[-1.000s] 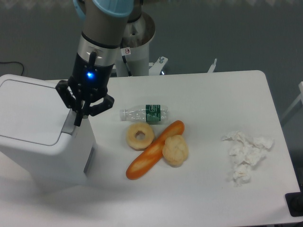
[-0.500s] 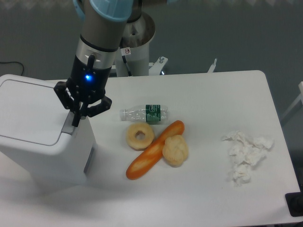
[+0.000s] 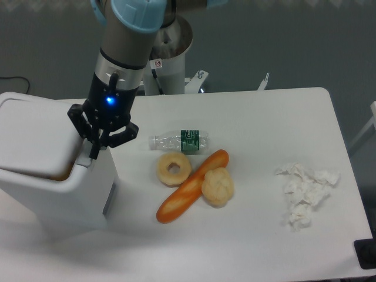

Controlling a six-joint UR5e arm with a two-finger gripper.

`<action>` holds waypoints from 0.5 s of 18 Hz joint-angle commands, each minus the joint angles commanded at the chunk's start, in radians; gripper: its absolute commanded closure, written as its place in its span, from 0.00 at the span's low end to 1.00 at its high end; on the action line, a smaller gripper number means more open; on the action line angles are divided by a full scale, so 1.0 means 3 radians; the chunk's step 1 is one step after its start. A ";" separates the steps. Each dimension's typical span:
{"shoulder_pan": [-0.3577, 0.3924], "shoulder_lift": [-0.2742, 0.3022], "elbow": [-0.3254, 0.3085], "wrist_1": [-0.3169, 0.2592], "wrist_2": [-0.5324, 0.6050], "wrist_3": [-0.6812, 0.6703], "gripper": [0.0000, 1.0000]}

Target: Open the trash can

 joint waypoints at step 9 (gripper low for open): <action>0.0010 0.0041 0.0056 0.0005 0.0020 0.0005 0.12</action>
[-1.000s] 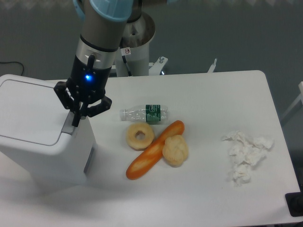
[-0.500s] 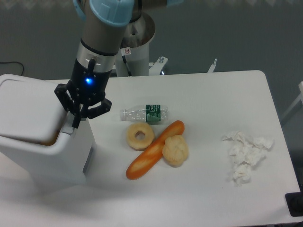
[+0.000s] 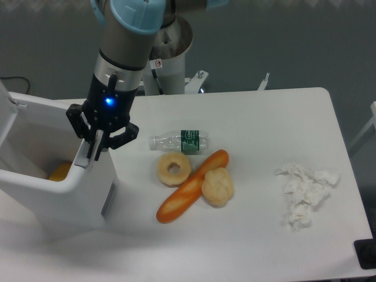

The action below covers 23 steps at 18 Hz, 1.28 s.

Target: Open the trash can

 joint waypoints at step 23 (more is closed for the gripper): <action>0.1324 -0.0715 -0.0031 0.0097 0.1334 0.2580 0.00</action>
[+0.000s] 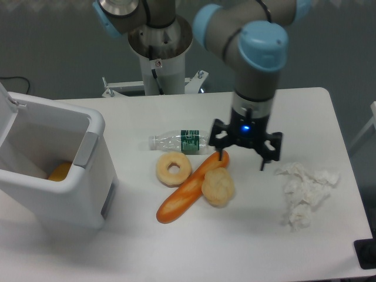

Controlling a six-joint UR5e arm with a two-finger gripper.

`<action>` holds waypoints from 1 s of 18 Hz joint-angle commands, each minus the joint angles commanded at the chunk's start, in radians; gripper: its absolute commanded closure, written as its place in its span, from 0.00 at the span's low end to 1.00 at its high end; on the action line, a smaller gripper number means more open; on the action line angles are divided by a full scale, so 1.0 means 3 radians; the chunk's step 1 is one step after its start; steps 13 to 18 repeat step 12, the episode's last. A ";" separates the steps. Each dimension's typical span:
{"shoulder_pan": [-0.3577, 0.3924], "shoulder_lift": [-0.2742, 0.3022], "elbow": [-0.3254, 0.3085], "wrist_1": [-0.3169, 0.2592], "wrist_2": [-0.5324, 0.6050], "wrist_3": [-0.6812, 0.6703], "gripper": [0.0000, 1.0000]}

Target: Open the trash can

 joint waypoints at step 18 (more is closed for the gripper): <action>0.0133 -0.0174 -0.0020 0.0026 0.0164 0.0707 0.00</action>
